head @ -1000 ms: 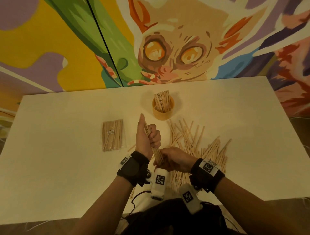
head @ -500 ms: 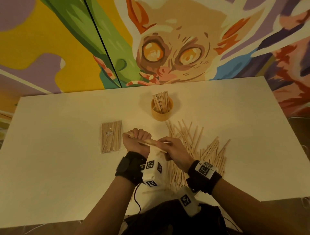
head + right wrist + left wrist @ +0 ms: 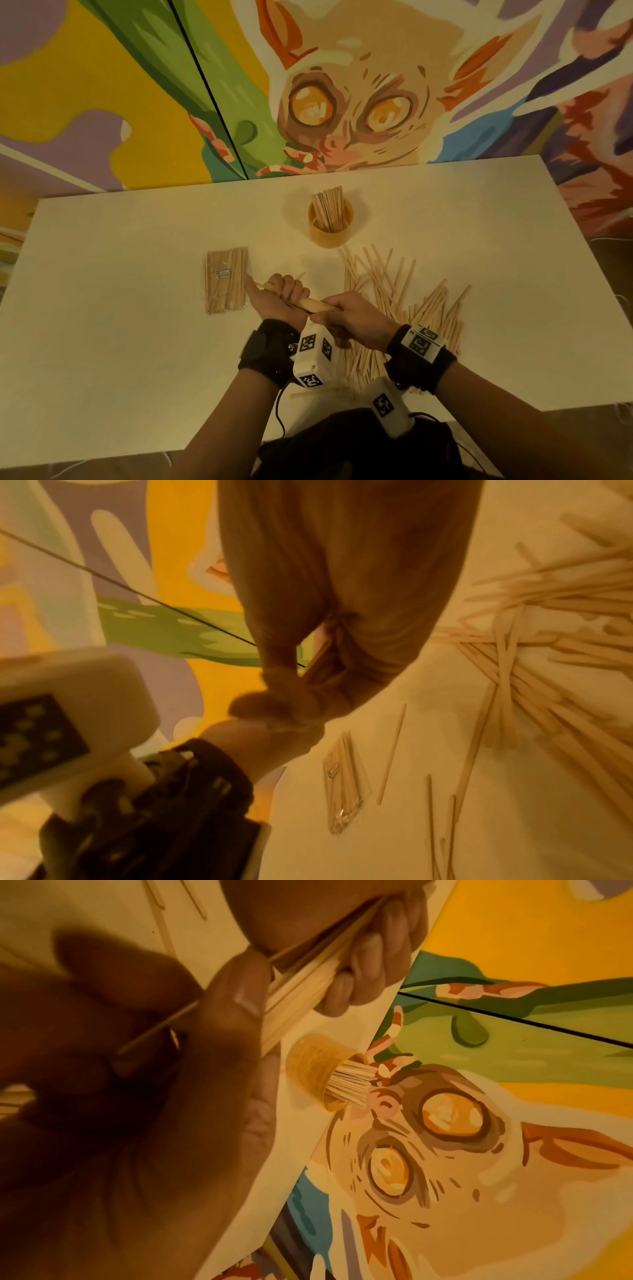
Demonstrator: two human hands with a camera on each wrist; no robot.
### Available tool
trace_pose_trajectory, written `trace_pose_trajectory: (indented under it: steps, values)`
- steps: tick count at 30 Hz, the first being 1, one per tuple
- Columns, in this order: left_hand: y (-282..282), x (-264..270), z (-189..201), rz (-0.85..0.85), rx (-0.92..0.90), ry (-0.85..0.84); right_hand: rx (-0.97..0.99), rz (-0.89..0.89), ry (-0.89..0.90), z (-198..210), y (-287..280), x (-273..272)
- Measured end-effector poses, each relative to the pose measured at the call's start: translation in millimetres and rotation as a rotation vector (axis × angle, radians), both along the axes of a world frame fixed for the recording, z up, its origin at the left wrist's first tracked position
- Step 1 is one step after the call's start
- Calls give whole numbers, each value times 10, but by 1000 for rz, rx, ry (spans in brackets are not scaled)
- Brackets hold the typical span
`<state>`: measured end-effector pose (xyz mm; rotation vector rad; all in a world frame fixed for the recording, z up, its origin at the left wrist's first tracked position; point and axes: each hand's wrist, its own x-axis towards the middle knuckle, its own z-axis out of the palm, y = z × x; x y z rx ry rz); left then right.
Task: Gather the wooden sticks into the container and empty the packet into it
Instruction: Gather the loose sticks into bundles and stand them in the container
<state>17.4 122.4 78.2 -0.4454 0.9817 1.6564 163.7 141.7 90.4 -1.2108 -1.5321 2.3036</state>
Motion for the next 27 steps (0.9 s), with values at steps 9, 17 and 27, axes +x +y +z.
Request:
trace_pose_trajectory:
  steps: [9,17,27]
  values:
    - [-68,-15,-27,-222,-68,307,-218,-158,-16,-87,17,10]
    - [-290,-100,-52,-768,-116,704,256,-386,-244,-184,164,161]
    - [-357,32,12,-696,-69,1127,207,-539,-53,-130,104,59]
